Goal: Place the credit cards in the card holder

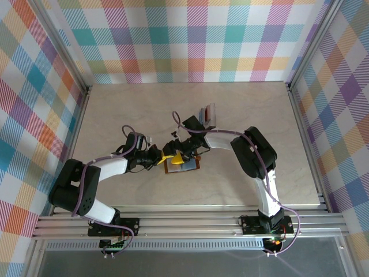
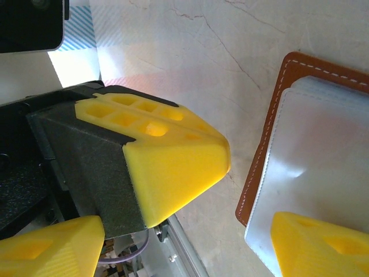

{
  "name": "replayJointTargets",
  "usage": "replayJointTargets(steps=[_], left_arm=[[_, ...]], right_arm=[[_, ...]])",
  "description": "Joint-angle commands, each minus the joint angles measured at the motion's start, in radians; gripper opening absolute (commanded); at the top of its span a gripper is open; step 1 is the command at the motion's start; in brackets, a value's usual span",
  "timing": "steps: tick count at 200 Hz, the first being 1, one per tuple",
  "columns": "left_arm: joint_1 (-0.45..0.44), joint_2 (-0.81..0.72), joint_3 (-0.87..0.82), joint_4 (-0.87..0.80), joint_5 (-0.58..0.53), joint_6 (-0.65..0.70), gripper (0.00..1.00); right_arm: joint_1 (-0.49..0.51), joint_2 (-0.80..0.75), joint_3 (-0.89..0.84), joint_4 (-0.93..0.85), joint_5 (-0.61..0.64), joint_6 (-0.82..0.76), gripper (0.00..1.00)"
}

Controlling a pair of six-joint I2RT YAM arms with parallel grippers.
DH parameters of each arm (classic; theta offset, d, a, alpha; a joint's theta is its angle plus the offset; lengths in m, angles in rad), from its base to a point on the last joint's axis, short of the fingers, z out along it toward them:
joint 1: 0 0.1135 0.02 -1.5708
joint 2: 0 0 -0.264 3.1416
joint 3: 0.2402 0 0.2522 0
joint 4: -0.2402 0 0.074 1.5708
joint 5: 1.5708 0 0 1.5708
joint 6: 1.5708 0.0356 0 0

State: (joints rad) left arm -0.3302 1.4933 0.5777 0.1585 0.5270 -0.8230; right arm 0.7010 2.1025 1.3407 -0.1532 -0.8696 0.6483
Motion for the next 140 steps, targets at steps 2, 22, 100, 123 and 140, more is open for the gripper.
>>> replayJointTargets(steps=[2, 22, 100, 123, 140], left_arm=[[-0.020, 0.018, -0.001, 0.146, 0.076, -0.030, 0.00], [-0.029, 0.050, -0.003, 0.199, 0.093, -0.046, 0.00], [-0.061, 0.164, 0.063, 0.069, 0.050, -0.009, 0.00], [-0.060, 0.190, 0.089, -0.045, 0.013, 0.034, 0.00], [-0.061, 0.223, 0.111, -0.109, -0.005, 0.051, 0.00]], right_arm=[[0.012, 0.030, -0.015, 0.055, -0.038, 0.024, 0.77], [0.012, 0.029, -0.017, 0.064, -0.048, 0.029, 0.78], [0.006, 0.026, -0.013, 0.060, -0.059, 0.022, 0.78], [0.004, -0.006, -0.005, 0.021, -0.039, -0.007, 0.78], [-0.008, -0.047, -0.005, -0.007, -0.013, -0.027, 0.78]])
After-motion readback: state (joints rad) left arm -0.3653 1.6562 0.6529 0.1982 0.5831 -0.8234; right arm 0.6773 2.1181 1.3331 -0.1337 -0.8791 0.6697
